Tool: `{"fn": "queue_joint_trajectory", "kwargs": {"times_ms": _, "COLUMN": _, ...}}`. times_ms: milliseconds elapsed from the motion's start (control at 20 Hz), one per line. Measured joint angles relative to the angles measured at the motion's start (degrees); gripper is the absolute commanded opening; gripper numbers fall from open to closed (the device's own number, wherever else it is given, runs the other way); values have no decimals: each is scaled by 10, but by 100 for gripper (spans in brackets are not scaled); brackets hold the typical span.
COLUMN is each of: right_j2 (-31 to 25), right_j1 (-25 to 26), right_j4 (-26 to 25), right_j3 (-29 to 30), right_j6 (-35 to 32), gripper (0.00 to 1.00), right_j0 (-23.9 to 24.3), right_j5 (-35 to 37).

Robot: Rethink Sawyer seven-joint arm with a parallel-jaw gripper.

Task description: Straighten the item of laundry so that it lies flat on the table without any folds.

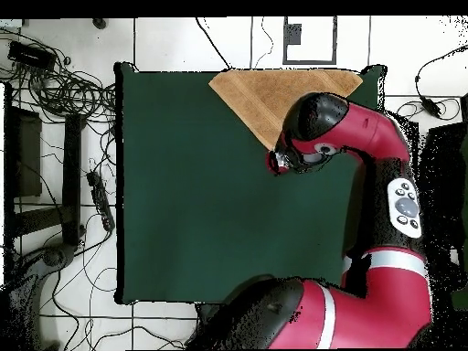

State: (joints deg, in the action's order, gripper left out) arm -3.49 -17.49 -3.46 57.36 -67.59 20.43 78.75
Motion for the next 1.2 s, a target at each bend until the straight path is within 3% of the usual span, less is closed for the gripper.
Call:
{"fn": "queue_joint_trajectory", "kwargs": {"times_ms": 250, "right_j2": 0, "right_j1": -31, "right_j4": 2, "right_j3": 0, "right_j6": 0, "gripper": 0, "right_j0": 3, "right_j5": -38}}
{"fn": "queue_joint_trajectory", "kwargs": {"times_ms": 750, "right_j2": -14, "right_j1": -34, "right_j4": 21, "right_j3": 0, "right_j6": 0, "gripper": 0, "right_j0": 4, "right_j5": -216}}
{"fn": "queue_joint_trajectory", "kwargs": {"times_ms": 1200, "right_j2": -14, "right_j1": -4, "right_j4": 21, "right_j3": -1, "right_j6": 0, "gripper": 0, "right_j0": 3, "right_j5": -246}}
